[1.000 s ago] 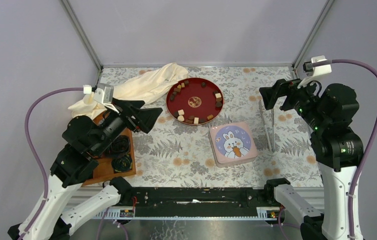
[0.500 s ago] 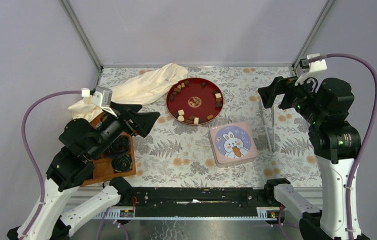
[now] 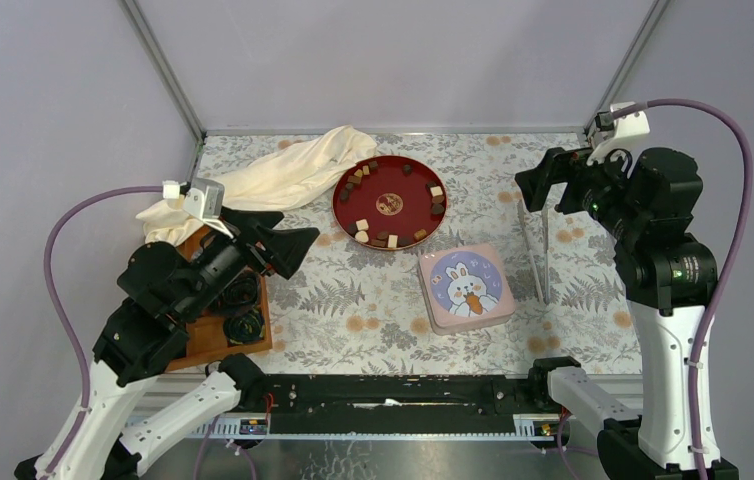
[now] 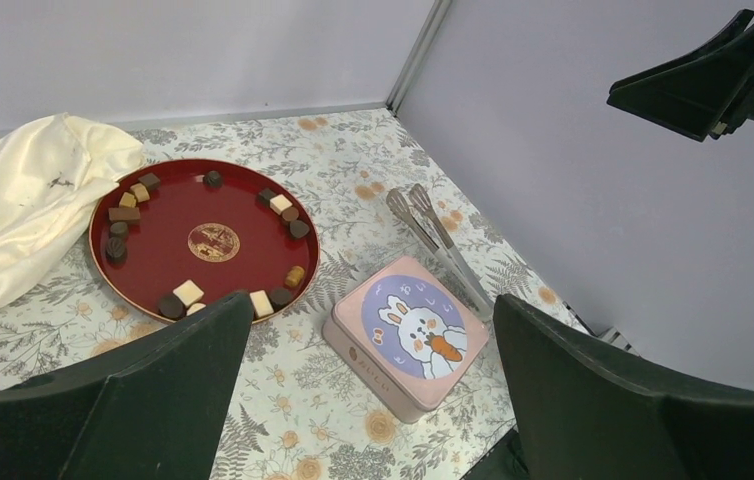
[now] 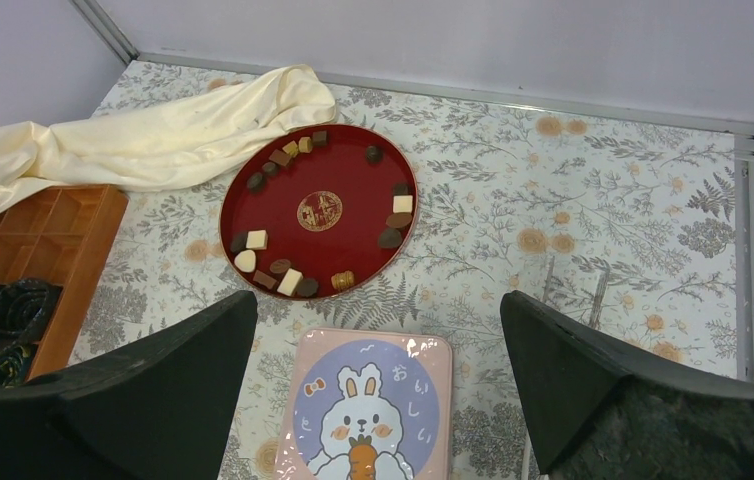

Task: Pack the chocolate
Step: Reset both arms

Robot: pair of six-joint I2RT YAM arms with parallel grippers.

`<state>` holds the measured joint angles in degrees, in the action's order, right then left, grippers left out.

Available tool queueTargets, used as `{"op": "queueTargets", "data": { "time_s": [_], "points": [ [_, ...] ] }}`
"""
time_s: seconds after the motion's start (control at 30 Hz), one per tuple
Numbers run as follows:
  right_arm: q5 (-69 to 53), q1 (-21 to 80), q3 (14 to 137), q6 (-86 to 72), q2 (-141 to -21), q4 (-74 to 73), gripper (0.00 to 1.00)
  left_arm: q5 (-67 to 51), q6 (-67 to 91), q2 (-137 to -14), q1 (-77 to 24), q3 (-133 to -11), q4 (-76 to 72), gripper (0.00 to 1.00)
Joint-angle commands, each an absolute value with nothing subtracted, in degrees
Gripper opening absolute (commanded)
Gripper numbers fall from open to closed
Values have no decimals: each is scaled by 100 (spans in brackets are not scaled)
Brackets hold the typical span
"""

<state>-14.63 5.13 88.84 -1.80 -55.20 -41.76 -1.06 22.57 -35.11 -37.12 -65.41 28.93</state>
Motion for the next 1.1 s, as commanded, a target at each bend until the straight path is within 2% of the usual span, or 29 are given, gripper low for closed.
{"op": "queueTargets", "data": {
  "time_s": [0.0,1.07],
  "points": [
    [-1535,479,9161,-142,-5540,-4150,100,-105,2074,-3564,-3691,-6595,2358,99],
    [-1671,389,9260,-209,-5681,-4166,99,113,2087,-3567,-3685,-6447,2418,99]
  ]
}}
